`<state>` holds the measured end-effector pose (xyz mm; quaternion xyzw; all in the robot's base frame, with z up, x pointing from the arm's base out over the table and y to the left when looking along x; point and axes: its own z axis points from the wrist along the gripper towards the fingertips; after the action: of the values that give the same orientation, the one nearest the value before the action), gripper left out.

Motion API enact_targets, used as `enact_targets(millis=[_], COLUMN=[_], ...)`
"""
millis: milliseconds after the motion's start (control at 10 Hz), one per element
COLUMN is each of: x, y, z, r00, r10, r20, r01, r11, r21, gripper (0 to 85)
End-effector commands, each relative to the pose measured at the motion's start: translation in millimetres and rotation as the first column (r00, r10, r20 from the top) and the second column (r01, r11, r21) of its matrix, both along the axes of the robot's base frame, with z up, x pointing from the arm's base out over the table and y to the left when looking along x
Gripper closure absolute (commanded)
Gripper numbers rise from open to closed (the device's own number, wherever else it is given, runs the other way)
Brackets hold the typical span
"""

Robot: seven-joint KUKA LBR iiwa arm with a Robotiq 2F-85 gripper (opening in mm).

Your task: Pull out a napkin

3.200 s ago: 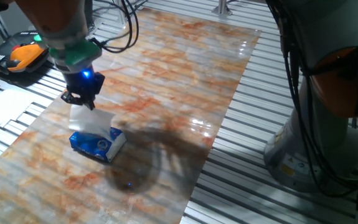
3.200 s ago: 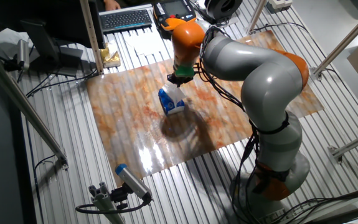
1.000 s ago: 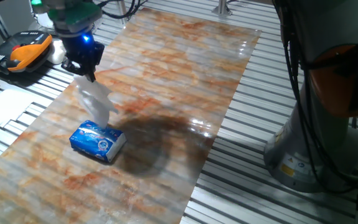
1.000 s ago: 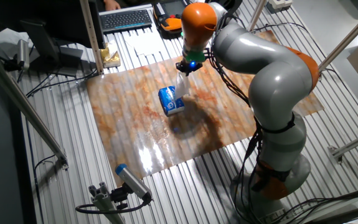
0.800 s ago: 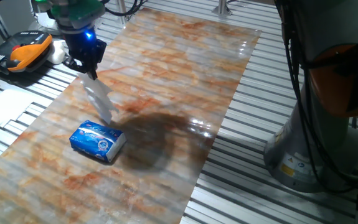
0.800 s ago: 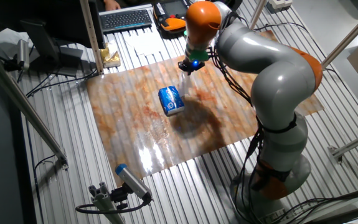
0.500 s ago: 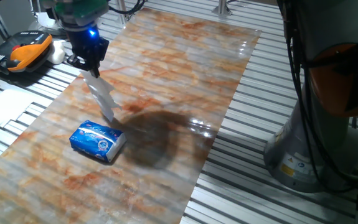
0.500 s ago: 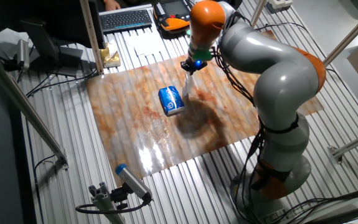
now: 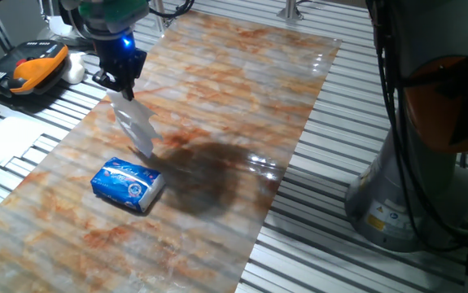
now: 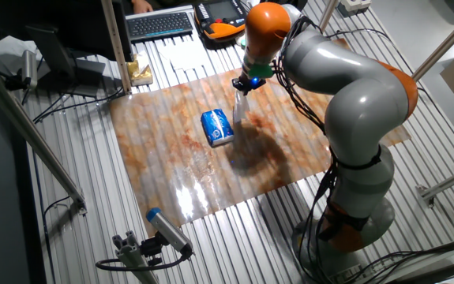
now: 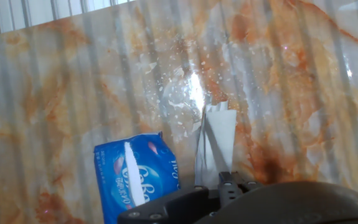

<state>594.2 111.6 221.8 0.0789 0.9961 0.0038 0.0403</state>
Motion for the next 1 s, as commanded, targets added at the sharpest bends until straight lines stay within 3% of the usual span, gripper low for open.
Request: enact_targets(millis=[0,400,600,700,800,900], x=[0.2,-0.9,0.5,1.1,0.9,0.9], y=[-0.5,-10.7,-10.8,-11.1,-11.8,-11.6], z=[0.0,-4.3,-5.3,-5.7,-6.0,-6.1], r00=[1.000,1.000,1.000,1.000,0.999,0.998], r10=[0.000,0.019,0.014,-0.003,-0.015,-0.041], r20=[0.000,0.007,-0.010,-0.015,-0.044,-0.044], r01=[0.000,-0.019,-0.014,0.004,0.019,0.044], r11=[1.000,1.000,1.000,0.998,0.995,0.996], r21=[0.000,0.007,0.013,0.066,0.096,0.082], gripper=[85.0,85.0,85.0,85.0,68.0,68.0])
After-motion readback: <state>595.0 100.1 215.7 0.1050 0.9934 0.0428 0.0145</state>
